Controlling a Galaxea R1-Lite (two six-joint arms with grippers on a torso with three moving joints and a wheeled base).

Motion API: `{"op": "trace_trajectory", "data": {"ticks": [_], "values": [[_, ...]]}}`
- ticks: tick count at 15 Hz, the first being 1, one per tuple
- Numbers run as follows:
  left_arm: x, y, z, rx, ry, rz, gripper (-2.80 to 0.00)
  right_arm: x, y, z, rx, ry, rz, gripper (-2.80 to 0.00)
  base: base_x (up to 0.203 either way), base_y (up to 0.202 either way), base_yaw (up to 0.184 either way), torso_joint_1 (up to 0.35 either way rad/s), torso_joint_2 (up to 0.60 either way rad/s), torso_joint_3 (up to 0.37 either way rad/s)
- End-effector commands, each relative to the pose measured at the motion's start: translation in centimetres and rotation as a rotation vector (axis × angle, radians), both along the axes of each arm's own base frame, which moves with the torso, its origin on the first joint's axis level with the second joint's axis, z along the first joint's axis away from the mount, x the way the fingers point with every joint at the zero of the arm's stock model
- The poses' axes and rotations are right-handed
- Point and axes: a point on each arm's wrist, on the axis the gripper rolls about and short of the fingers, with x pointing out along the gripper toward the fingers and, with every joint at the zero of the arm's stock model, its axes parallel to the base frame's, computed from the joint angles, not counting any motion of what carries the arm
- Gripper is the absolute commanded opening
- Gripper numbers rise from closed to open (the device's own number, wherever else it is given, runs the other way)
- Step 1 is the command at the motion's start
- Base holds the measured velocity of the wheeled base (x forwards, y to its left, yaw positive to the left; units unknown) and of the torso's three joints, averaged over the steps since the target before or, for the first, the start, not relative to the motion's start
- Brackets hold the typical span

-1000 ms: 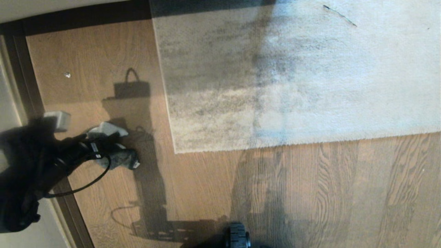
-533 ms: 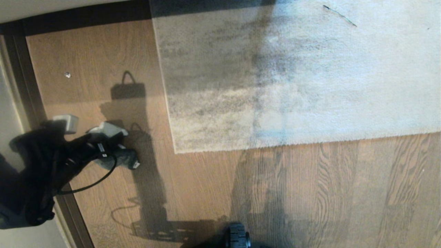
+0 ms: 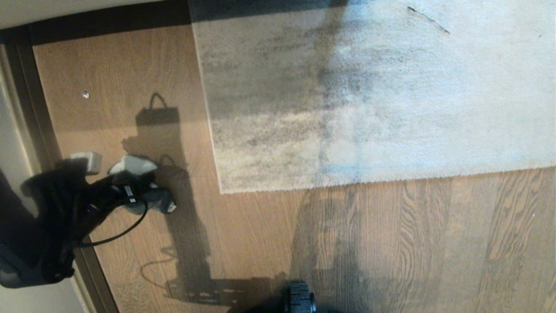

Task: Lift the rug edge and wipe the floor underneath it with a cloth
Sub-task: Pick up the rag

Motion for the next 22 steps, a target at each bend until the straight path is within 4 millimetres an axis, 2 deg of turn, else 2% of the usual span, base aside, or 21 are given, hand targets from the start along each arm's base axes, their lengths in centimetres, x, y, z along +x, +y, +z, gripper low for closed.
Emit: {"op": "trace_trajectory", "data": {"ticks": [1, 7, 13, 14, 22], "values": [[0.2, 0.1, -0.5, -0.003, 0.01, 0.002, 0.0, 0.0, 0.0, 0.0, 0.001, 0.0, 0.0, -2.8, 0.0, 0.0, 0.0, 0.0, 0.0, 0.0], [0.6, 0.2, -2.0, 0.0, 0.001, 0.002, 0.0, 0.0, 0.0, 0.0, 0.001, 0.0, 0.0, -2.8, 0.0, 0.0, 0.0, 0.0, 0.0, 0.0], [0.4, 0.1, -2.2, 0.0, 0.006, -0.002, 0.0, 0.0, 0.0, 0.0, 0.001, 0.001, 0.0, -2.8, 0.0, 0.0, 0.0, 0.0, 0.0, 0.0], [0.4, 0.1, -2.2, 0.001, 0.005, -0.002, -2.8, 0.0, 0.0, 0.0, 0.001, 0.001, 0.0, -2.8, 0.0, 0.0, 0.0, 0.0, 0.0, 0.0], [-1.5, 0.0, -1.7, -0.004, 0.025, 0.007, -2.8, 0.0, 0.0, 0.0, 0.001, 0.001, 0.0, -2.8, 0.0, 0.0, 0.0, 0.0, 0.0, 0.0]]}}
